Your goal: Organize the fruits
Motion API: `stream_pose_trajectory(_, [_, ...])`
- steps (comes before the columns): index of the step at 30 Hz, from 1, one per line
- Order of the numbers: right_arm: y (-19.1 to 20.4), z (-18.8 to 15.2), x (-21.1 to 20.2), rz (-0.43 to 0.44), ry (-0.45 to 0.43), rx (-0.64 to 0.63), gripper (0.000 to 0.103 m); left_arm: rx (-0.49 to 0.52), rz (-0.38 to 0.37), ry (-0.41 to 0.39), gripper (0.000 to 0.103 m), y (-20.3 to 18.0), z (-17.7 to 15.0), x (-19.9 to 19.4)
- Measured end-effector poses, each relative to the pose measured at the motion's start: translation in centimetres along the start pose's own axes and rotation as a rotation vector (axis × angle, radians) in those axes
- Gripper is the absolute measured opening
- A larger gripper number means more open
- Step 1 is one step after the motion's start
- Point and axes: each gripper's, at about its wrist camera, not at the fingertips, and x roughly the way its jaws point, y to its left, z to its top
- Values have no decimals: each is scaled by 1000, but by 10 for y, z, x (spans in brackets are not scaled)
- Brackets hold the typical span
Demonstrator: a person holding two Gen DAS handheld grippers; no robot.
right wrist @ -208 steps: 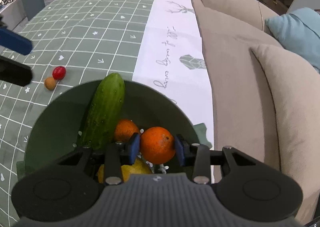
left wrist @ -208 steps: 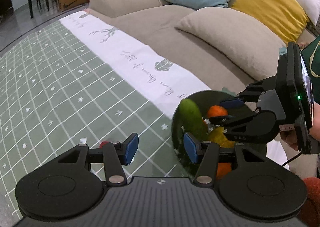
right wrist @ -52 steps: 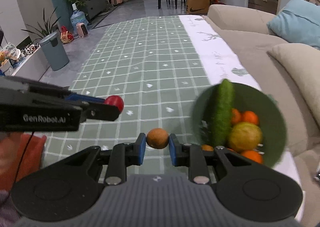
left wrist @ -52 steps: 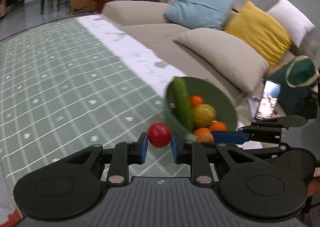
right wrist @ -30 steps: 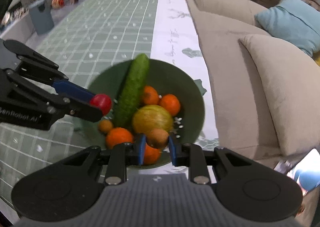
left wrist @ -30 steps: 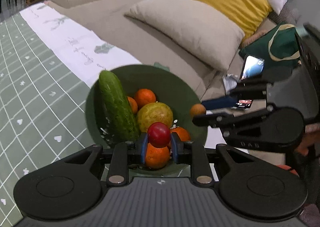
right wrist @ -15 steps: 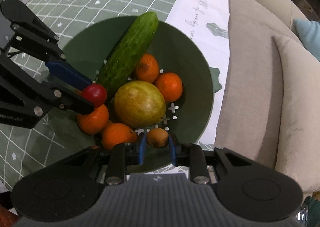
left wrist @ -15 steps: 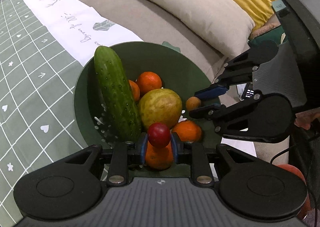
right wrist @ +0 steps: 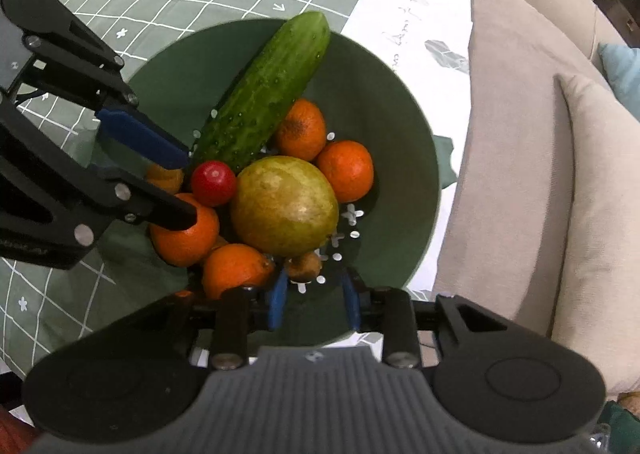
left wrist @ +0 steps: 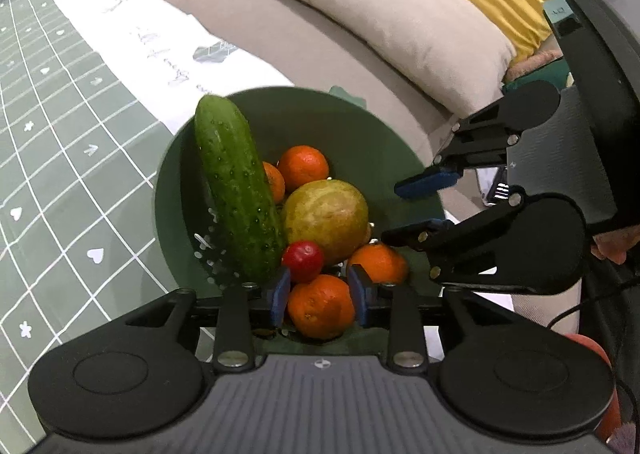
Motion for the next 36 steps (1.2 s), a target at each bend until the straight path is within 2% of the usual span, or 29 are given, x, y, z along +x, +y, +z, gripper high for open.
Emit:
stream_pose_trajectory(4, [3,2,-22,-12,-39,32,36,31,25,-43,42,-5,-2,-25])
stream_pose_trajectory(8, [13,6,-55,-31,-104,72,39,68,79,-120,42,-10,-5,-62])
stream_pose_trajectory(9, [17,8,-65,-35,-128,86,43,76,96,-142,42,-12,-5,-73])
stream_pose_trajectory(10, [21,10,-75,-41,-152,100,51,84,113,-166,44,-13,-7,-84])
stream_pose_trajectory(12, [27,14,-96,-49,-206,133,59,90,152,-224,48,-15,-11,-108])
stream_pose_trajectory(17, [54,21,-143,-72,-330,250,75,73,236,-351,52,-11,-24,-160])
stream_pose_trajectory(18, [61,22,-152,-94,-366,284,85,66,248,-374,53,-8,-28,-167])
stream_pose_trajectory(19, [66,21,-159,-106,-398,312,90,55,268,-400,55,-6,-32,-175])
stream_pose_trajectory(22, [83,18,-177,-116,-495,393,90,20,355,-482,60,-1,-43,-199])
stream_pose_trajectory(23, [90,18,-182,-121,-526,415,90,14,387,-510,65,0,-48,-207])
stream_pose_trajectory(25, [107,15,-192,-141,-590,458,95,12,434,-551,73,1,-55,-215])
stream_pose_trajectory(27, [122,11,-199,-171,-650,499,96,8,471,-582,77,3,-62,-222])
stream_pose_trajectory(29, [139,6,-204,-209,-702,542,98,-14,525,-610,91,5,-70,-225])
stream_pose_trajectory(33, [172,-4,-207,-267,-782,594,98,-40,661,-675,91,5,-88,-227])
stream_pose_trajectory(36, [198,-14,-203,-304,-823,615,98,-41,687,-684,91,8,-95,-224])
